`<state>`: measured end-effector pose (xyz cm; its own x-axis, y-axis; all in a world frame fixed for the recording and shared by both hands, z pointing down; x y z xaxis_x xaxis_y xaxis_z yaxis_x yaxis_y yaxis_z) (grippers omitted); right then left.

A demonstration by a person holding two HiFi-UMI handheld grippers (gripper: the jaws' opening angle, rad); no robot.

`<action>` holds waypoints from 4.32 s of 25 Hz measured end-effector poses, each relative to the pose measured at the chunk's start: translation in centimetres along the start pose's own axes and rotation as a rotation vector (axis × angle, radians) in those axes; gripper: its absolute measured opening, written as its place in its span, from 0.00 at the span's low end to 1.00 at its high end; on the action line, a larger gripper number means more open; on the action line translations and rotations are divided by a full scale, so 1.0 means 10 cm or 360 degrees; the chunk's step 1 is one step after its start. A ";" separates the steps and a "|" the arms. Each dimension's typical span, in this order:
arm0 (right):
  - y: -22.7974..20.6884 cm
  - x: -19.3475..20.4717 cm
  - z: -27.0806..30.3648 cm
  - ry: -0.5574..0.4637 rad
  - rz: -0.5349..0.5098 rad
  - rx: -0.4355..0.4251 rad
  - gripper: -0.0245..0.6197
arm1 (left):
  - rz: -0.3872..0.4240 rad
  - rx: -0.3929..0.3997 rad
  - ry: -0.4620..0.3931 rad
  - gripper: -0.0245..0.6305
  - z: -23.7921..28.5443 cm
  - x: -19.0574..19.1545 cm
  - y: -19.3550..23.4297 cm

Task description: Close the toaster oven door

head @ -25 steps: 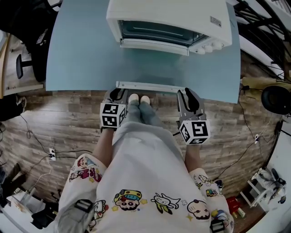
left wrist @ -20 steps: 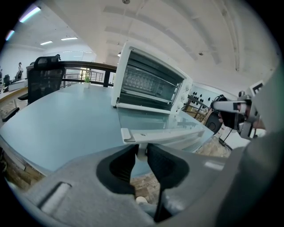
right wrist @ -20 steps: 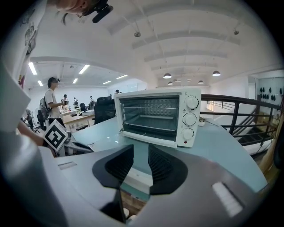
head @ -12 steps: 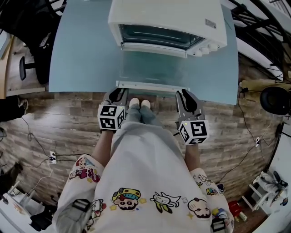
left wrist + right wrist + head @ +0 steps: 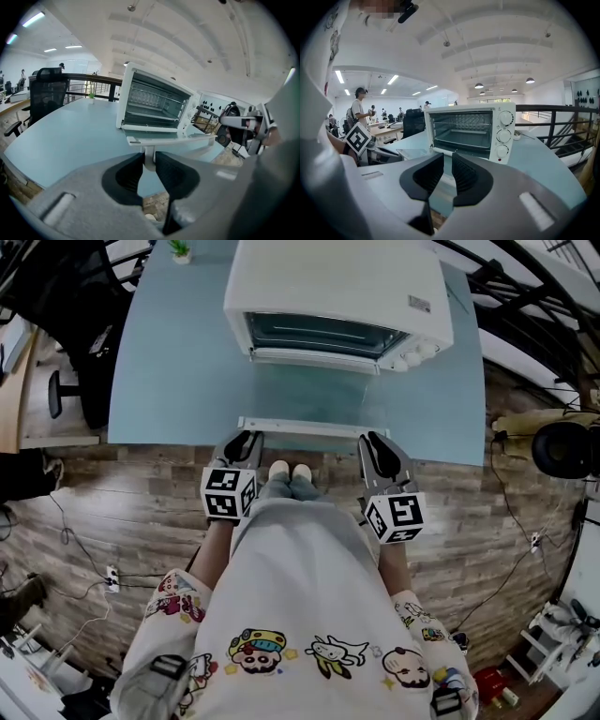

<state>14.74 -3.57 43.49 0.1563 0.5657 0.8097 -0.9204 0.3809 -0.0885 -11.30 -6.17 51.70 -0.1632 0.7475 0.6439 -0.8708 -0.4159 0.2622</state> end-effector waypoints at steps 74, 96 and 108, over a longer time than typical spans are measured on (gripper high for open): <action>-0.32 -0.24 0.05 -0.0083 0.0023 -0.0002 0.05 | 0.0111 -0.0111 -0.0463 0.16 -0.15 -2.17 0.10; -0.38 -0.24 0.00 -0.0104 0.0010 -0.0004 0.05 | 0.0176 -0.0192 -0.0537 0.18 -0.27 -2.15 0.07; -0.30 -0.47 -0.09 -0.0211 -0.0096 -0.0024 0.05 | 0.0289 -0.0107 -0.0571 0.20 -0.59 -1.83 -0.30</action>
<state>17.10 -6.71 39.46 0.1618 0.4402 0.8832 -0.9051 0.4227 -0.0449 -8.41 -15.54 34.93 -0.1554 0.4322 0.8883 -0.8731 -0.4807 0.0811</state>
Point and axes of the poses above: the fingertips, and each gripper's own axes: z forward along the fingers, y to its left, x out of its underside, the point moved 6 cm from there along -z, backward along the fingers, and after that the axes turned 13 degrees about y, right-handed, at the moved point
